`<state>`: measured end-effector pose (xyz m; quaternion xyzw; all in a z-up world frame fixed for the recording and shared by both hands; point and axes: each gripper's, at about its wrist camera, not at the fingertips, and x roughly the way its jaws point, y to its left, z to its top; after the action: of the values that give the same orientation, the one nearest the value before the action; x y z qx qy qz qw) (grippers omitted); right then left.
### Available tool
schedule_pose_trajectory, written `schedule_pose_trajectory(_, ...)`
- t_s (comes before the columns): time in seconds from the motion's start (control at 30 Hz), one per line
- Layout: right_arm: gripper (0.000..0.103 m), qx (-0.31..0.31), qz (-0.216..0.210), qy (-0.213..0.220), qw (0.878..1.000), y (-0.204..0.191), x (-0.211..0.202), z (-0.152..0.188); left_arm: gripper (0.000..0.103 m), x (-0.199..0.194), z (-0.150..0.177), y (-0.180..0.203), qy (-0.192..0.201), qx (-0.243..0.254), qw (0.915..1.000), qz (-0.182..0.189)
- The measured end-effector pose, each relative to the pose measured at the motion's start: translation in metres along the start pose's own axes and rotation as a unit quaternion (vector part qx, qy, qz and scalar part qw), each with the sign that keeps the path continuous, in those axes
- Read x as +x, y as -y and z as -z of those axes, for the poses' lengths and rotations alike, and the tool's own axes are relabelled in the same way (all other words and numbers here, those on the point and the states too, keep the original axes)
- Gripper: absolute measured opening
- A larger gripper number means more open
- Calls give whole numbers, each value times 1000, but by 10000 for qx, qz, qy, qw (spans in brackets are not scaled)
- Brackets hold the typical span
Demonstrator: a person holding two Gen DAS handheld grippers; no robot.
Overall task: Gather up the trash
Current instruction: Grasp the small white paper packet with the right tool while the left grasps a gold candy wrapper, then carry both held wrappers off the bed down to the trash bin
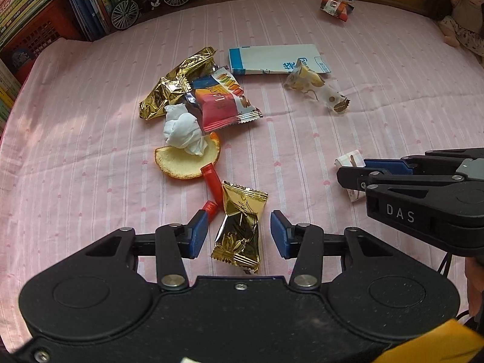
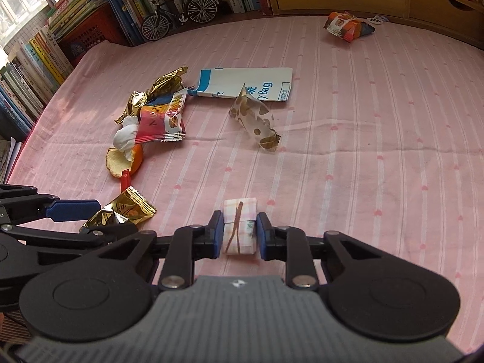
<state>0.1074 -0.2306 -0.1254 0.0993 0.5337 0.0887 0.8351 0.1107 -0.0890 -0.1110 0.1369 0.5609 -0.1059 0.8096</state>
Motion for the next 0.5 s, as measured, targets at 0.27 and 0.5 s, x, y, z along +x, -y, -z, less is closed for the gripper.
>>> schedule_pose_trajectory(0.27,28,251,62,161,9995,15,-12,2,21,15,-7,14,-324,79,9994,100)
schedule_pose_trajectory(0.5,28,430,133,252,9987,19,-17,4,21,-11,-8,19,43,60,9996,261)
